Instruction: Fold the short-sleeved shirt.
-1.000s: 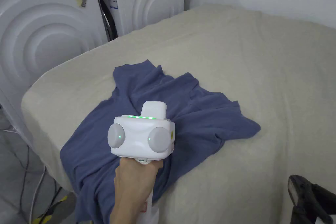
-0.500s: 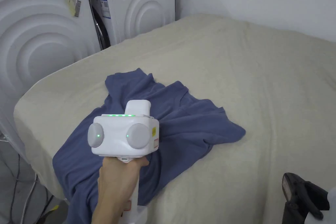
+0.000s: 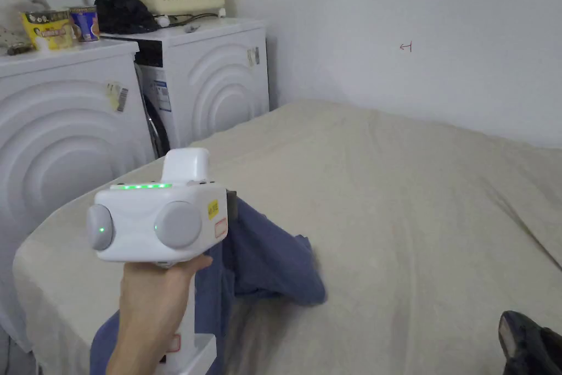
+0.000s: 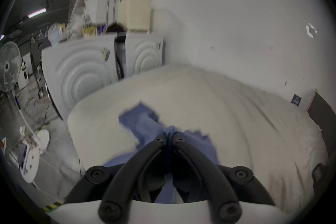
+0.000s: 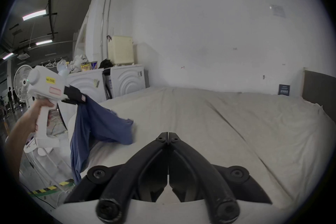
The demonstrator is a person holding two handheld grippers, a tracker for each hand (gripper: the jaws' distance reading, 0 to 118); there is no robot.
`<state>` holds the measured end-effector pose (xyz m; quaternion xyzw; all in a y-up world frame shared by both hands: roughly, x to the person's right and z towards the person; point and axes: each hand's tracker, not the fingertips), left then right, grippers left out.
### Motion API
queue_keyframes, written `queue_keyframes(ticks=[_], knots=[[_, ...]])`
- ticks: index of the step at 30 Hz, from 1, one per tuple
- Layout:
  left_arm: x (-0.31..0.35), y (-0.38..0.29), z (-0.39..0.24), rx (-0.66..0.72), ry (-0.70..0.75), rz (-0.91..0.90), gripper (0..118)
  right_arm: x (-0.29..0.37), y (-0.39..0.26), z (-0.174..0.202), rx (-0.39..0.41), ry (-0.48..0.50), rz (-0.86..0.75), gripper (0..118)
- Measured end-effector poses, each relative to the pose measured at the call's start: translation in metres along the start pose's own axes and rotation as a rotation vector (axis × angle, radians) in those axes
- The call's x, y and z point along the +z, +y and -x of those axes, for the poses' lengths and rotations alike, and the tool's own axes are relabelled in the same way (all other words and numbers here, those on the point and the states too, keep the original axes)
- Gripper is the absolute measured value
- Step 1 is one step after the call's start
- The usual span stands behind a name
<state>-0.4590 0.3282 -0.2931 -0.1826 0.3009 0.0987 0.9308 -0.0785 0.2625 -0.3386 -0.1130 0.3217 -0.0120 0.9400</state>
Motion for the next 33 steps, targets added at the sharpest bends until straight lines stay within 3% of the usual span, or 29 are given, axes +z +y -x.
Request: queue_keyframes(ticks=[3,10,18,21,25,29,33], knots=[[0.023,0.032,-0.023,-0.052,-0.025,-0.053,4,0.012,0.007,-0.018,-0.073,-0.013,-0.021,0],[0.084,0.082,-0.097,-0.114,-0.212,-0.177,4,0.053,0.026,-0.049,-0.06,-0.115,-0.098,0],[0.147,0.102,-0.216,-0.206,-0.517,-0.307,4,0.105,0.044,-0.099,-0.091,-0.25,-0.182,0],[0.156,0.098,-0.26,-0.178,-0.727,-0.248,4,0.125,0.044,-0.12,-0.099,-0.328,-0.201,0],[0.155,0.063,-0.326,-0.285,-0.76,-0.217,4,0.149,0.04,-0.151,-0.115,-0.422,-0.198,0],[0.127,-0.008,-0.376,-0.271,-0.925,0.031,4,0.167,0.029,-0.184,-0.118,-0.513,-0.158,0],[0.092,-0.104,-0.419,-0.374,-0.878,0.197,4,0.176,0.015,-0.21,-0.18,-0.564,-0.124,0]])
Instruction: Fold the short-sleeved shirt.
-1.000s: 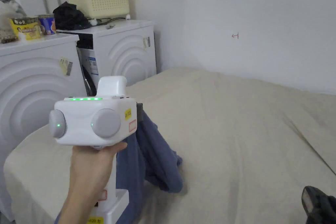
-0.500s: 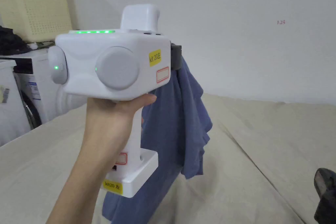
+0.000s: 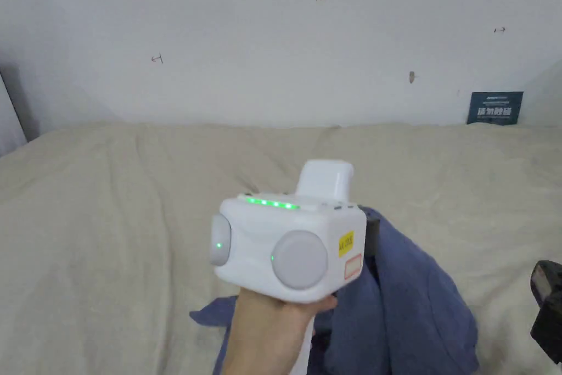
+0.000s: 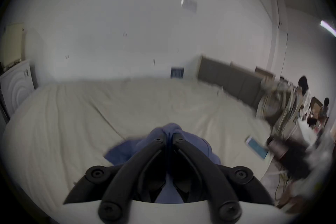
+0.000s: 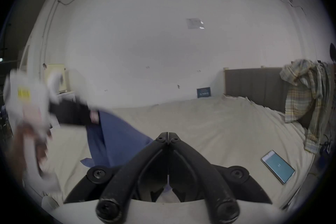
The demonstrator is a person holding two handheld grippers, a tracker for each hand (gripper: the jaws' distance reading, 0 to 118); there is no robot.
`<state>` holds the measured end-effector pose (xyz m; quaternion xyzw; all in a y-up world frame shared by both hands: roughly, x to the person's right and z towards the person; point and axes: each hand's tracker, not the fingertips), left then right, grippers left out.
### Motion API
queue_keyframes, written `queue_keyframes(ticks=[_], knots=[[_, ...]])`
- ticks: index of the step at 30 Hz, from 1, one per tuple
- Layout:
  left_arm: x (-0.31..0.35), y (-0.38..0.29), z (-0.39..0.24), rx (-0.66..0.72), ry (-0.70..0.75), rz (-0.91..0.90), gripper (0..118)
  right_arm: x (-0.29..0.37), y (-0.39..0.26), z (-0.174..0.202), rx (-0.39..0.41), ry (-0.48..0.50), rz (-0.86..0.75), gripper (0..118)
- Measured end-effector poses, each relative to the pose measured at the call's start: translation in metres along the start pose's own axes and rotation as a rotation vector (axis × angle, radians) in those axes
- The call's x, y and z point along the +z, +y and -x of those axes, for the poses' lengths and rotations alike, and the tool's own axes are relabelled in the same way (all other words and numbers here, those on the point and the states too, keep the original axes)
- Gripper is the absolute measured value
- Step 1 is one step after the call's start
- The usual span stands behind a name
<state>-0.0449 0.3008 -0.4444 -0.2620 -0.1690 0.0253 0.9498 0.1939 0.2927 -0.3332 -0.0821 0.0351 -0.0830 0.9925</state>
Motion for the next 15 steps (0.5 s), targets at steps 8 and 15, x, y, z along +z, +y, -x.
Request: queue_keyframes(ticks=[8,15], knots=[[-0.07,-0.097,0.006,0.114,-0.048,0.27,4,-0.016,-0.022,-0.016,0.004,-0.034,0.086,0],[-0.041,-0.074,0.031,0.181,-0.104,0.202,69,-0.023,-0.031,-0.01,-0.002,0.006,0.116,0]])
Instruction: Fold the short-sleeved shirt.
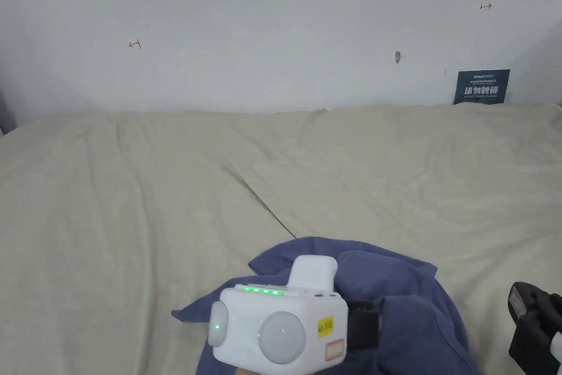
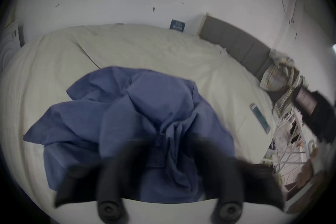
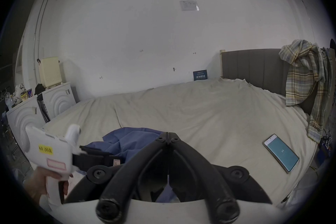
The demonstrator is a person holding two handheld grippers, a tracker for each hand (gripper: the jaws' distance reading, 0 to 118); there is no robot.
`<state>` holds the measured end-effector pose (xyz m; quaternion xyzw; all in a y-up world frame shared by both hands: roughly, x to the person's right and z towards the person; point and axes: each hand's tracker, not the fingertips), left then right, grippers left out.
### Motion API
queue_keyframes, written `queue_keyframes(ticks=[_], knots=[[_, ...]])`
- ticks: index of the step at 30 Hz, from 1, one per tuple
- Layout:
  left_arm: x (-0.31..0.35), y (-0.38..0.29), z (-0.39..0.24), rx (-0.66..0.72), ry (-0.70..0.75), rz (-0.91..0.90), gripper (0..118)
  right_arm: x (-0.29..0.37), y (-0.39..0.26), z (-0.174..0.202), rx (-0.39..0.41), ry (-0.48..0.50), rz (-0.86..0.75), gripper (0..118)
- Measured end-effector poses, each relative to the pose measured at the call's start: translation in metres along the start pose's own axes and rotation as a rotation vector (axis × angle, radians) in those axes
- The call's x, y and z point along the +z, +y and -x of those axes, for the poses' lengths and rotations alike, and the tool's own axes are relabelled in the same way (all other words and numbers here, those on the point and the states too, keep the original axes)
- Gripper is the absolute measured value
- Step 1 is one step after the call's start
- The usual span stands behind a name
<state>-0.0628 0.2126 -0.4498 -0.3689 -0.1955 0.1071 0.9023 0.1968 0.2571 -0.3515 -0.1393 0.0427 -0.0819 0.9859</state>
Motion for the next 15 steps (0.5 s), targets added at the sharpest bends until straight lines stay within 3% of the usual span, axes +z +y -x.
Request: queue_keyframes(ticks=[1,2,7,9,10,13,14,15], knots=[[0.009,0.003,0.005,0.006,0.004,-0.008,109,0.0,0.0,0.003,0.005,0.008,0.0,0],[0.021,0.005,0.011,0.012,0.013,-0.039,118,0.002,0.0,0.006,0.011,0.012,0.001,0],[0.091,0.007,0.052,0.073,0.049,-0.153,115,0.004,0.001,0.021,0.025,0.047,-0.001,0],[0.114,0.007,0.07,0.081,0.147,-0.2,92,0.004,0.0,0.028,0.034,0.064,-0.002,0],[0.125,0.004,0.08,0.074,0.197,-0.205,67,0.004,0.0,0.032,0.039,0.073,0.0,0],[0.138,-0.007,0.11,0.082,0.354,-0.172,9,0.002,-0.003,0.046,0.054,0.108,0.01,0],[0.141,-0.013,0.118,0.091,0.391,-0.147,0,0.002,-0.004,0.052,0.061,0.119,0.012,0],[0.143,-0.019,0.125,0.091,0.417,-0.144,0,0.001,-0.005,0.056,0.067,0.129,0.016,0]])
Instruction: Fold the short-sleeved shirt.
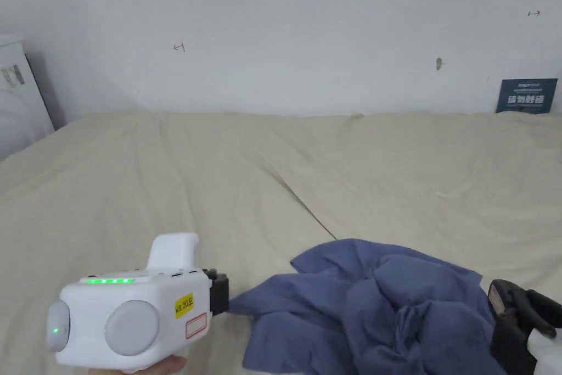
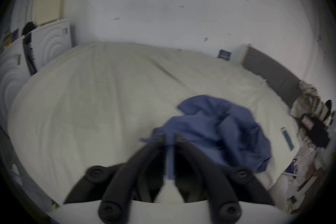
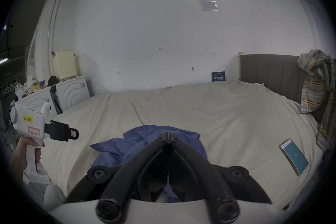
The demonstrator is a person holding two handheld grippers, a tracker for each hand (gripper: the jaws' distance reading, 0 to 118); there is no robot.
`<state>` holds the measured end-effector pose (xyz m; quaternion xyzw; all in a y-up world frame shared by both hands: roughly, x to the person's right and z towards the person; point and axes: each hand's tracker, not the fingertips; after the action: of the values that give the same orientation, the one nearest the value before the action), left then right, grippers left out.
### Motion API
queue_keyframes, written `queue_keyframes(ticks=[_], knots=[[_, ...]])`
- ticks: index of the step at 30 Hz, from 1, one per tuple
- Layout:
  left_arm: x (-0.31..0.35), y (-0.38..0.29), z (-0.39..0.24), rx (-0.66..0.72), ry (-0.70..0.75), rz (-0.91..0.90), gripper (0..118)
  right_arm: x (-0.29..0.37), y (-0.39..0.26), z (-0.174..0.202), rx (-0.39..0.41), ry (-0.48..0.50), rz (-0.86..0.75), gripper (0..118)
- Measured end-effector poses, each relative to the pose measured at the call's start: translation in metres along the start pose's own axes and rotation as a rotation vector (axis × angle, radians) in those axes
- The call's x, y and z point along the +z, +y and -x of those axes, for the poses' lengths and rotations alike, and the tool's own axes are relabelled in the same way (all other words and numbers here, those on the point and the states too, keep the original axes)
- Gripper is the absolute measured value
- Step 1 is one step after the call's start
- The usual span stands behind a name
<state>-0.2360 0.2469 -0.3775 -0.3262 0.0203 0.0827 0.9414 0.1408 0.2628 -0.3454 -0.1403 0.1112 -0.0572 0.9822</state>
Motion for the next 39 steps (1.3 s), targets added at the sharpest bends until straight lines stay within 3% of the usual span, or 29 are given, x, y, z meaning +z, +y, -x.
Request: queue_keyframes(ticks=[4,12,13,14,15,16,17,22,24,25,26,27,28,29,31,35,37,39], knots=[[-0.016,-0.016,0.026,0.103,-0.036,0.055,0,-0.006,-0.003,0.019,0.028,0.042,0.013,0],[-0.063,-0.001,0.008,-0.038,-0.003,0.116,0,-0.019,-0.003,0.033,0.07,0.064,0.033,0],[-0.069,0.004,0.004,-0.071,-0.003,0.117,6,-0.021,-0.004,0.033,0.07,0.063,0.035,0],[-0.077,0.008,0.001,-0.082,-0.031,0.102,24,-0.023,-0.004,0.032,0.068,0.061,0.038,0],[-0.086,0.01,-0.001,-0.078,-0.045,0.109,55,-0.025,-0.005,0.031,0.067,0.058,0.039,0],[-0.097,0.013,-0.004,-0.084,-0.065,0.161,94,-0.027,-0.005,0.03,0.063,0.052,0.04,0],[-0.104,0.011,-0.005,-0.085,-0.08,0.194,108,-0.029,-0.004,0.028,0.062,0.054,0.045,0],[-0.133,0.003,-0.005,-0.107,-0.021,0.196,108,-0.037,-0.001,0.02,0.074,0.041,0.057,0],[-0.14,0.002,0.001,-0.042,-0.048,0.242,98,-0.04,-0.001,0.017,0.071,0.035,0.059,0],[-0.141,-0.001,0.005,-0.008,-0.081,0.243,85,-0.042,-0.001,0.015,0.067,0.032,0.062,0],[-0.139,-0.004,0.004,-0.019,-0.061,0.223,78,-0.044,-0.001,0.013,0.063,0.03,0.067,0],[-0.135,-0.006,0.0,-0.05,-0.009,0.188,63,-0.046,-0.003,0.011,0.058,0.026,0.069,0],[-0.132,-0.005,-0.002,-0.075,-0.004,0.175,12,-0.049,-0.004,0.009,0.052,0.021,0.074,0],[-0.127,-0.006,-0.001,-0.053,-0.043,0.139,6,-0.052,-0.006,0.007,0.047,0.014,0.087,0],[-0.124,-0.003,0.001,0.013,-0.027,0.13,6,-0.056,-0.01,0.004,0.041,0.006,0.105,0],[-0.12,0.001,-0.005,-0.111,0.012,0.151,6,-0.06,-0.008,-0.003,0.047,0.014,0.116,0],[-0.116,0.004,-0.008,-0.097,0.016,0.144,6,-0.069,0.002,-0.007,0.057,0.017,0.114,0],[-0.111,0.007,-0.009,-0.097,0.025,0.123,6,-0.083,0.018,-0.013,0.053,0.082,0.135,0]])
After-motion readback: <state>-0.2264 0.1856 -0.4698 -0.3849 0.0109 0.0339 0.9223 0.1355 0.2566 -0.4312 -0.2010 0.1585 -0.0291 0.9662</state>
